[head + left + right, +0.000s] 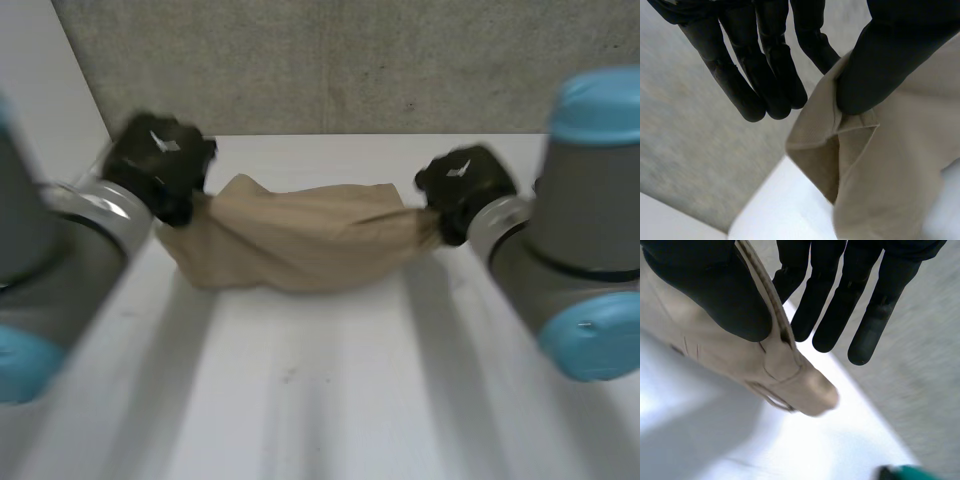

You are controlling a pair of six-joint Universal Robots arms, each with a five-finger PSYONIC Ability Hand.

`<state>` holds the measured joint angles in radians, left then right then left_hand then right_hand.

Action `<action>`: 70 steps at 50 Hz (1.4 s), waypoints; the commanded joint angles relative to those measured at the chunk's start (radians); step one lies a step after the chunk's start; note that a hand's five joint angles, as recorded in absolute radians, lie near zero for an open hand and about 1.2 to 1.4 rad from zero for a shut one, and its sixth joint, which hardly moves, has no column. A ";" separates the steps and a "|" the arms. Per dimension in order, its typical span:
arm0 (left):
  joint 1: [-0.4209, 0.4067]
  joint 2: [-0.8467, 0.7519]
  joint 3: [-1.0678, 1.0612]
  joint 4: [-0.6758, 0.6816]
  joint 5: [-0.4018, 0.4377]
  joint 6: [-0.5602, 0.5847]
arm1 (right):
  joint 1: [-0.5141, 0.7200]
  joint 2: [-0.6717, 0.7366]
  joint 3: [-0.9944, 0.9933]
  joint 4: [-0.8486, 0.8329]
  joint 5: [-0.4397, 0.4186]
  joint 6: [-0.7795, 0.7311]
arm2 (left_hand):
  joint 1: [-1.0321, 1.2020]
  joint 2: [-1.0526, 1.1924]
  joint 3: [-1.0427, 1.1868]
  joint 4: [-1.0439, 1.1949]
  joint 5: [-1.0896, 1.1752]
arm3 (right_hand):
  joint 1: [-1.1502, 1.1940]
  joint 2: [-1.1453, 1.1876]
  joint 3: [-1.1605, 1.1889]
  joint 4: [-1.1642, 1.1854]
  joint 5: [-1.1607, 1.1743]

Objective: Fold the laundry.

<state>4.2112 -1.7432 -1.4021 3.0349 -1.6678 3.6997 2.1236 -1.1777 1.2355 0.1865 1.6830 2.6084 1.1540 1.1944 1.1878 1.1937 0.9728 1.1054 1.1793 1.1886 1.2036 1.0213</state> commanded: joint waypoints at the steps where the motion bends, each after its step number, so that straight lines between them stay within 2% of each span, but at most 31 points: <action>1: 0.052 0.281 0.104 -0.276 0.164 -0.063 | -0.047 -0.278 0.035 0.037 -0.008 -0.212 | 0.242 0.202 0.209 0.203 0.249 | 0.291 0.217 0.208 0.193 0.200; 5: 0.085 0.287 0.140 -0.368 0.224 -0.076 | -0.051 -0.393 0.039 0.077 -0.029 -0.211 | 0.242 0.202 0.209 0.203 0.249 | 0.291 0.217 0.208 0.193 0.200; 9: 0.102 0.259 0.137 -0.378 0.241 -0.072 | -0.053 -0.407 0.058 0.143 -0.074 -0.209 | 0.242 0.202 0.209 0.203 0.249 | 0.291 0.217 0.208 0.193 0.200; 12: 0.099 0.171 0.124 -0.349 0.229 -0.069 | -0.053 -0.360 0.084 0.149 -0.107 -0.208 | 0.242 0.202 0.209 0.203 0.249 | 0.291 0.217 0.208 0.193 0.200; 19: 0.090 -0.045 0.162 -0.234 0.185 -0.060 | -0.082 -0.186 0.068 0.114 -0.108 -0.203 | 0.242 0.202 0.209 0.203 0.249 | 0.291 0.217 0.208 0.193 0.200; 21: 0.081 -0.164 0.251 -0.154 0.162 -0.050 | -0.090 -0.090 0.027 0.055 -0.098 -0.182 | 0.242 0.202 0.209 0.203 0.249 | 0.291 0.217 0.208 0.193 0.200; 24: 0.070 -0.246 0.345 -0.108 0.146 -0.055 | -0.091 -0.025 -0.011 0.001 -0.080 -0.151 | 0.242 0.202 0.209 0.203 0.249 | 0.291 0.217 0.208 0.193 0.200; 28: 0.061 -0.354 0.566 -0.073 0.131 -0.064 | -0.090 0.052 -0.126 -0.142 -0.034 -0.077 | 0.242 0.202 0.209 0.203 0.249 | 0.291 0.217 0.208 0.193 0.200; 29: 0.062 -0.375 0.660 -0.059 0.119 -0.076 | -0.087 0.059 -0.171 -0.230 -0.020 -0.039 | 0.242 0.202 0.209 0.203 0.249 | 0.291 0.217 0.208 0.193 0.200; 31: 0.062 -0.383 0.748 -0.042 0.096 -0.101 | -0.083 0.058 -0.211 -0.318 -0.005 -0.008 | 0.242 0.202 0.209 0.203 0.249 | 0.291 0.217 0.208 0.193 0.200; 35: 0.069 -0.339 0.960 0.015 0.007 -0.225 | -0.073 0.015 -0.301 -0.604 0.047 0.051 | 0.242 0.202 0.209 0.203 0.249 | 0.291 0.217 0.208 0.193 0.200; 39: 0.064 -0.259 1.029 0.007 0.020 -0.305 | -0.054 -0.069 -0.314 -0.673 0.047 0.058 | 0.242 0.202 0.209 0.203 0.249 | 0.291 0.217 0.208 0.193 0.200; 42: 0.064 -0.211 0.990 -0.024 0.054 -0.343 | -0.039 -0.092 -0.309 -0.668 0.018 0.058 | 0.242 0.202 0.209 0.203 0.249 | 0.291 0.217 0.208 0.193 0.200; 48: 0.075 -0.084 0.691 -0.044 0.089 -0.376 | -0.039 -0.086 -0.231 -0.631 -0.043 0.068 | 0.242 0.202 0.209 0.203 0.249 | 0.291 0.217 0.208 0.193 0.200; 54: 0.096 -0.027 0.389 0.031 0.102 -0.368 | -0.047 -0.054 -0.085 -0.605 -0.069 0.078 | 0.242 0.202 0.209 0.203 0.249 | 0.291 0.217 0.208 0.193 0.200; 58: 0.101 -0.038 0.166 0.102 0.143 -0.334 | -0.054 -0.002 0.080 -0.588 -0.075 0.075 | 0.242 0.202 0.209 0.203 0.249 | 0.291 0.217 0.208 0.193 0.200; 63: 0.101 -0.122 -0.001 0.134 0.184 -0.253 | -0.062 0.067 0.240 -0.587 -0.077 0.067 | 0.242 0.202 0.209 0.203 0.249 | 0.291 0.217 0.208 0.193 0.200; 70: 0.102 -0.217 -0.113 0.056 0.174 -0.141 | -0.068 0.121 0.381 -0.584 -0.100 -0.020 | 0.242 0.202 0.209 0.203 0.249 | 0.291 0.217 0.208 0.193 0.200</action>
<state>4.3125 -1.8885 -1.4393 3.1577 -1.4867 3.4738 2.0609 -1.0895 1.5172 -0.3977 1.6005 2.6538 1.1556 1.2009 1.1921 1.1981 1.0125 1.1054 1.1793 1.1931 1.2037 1.0286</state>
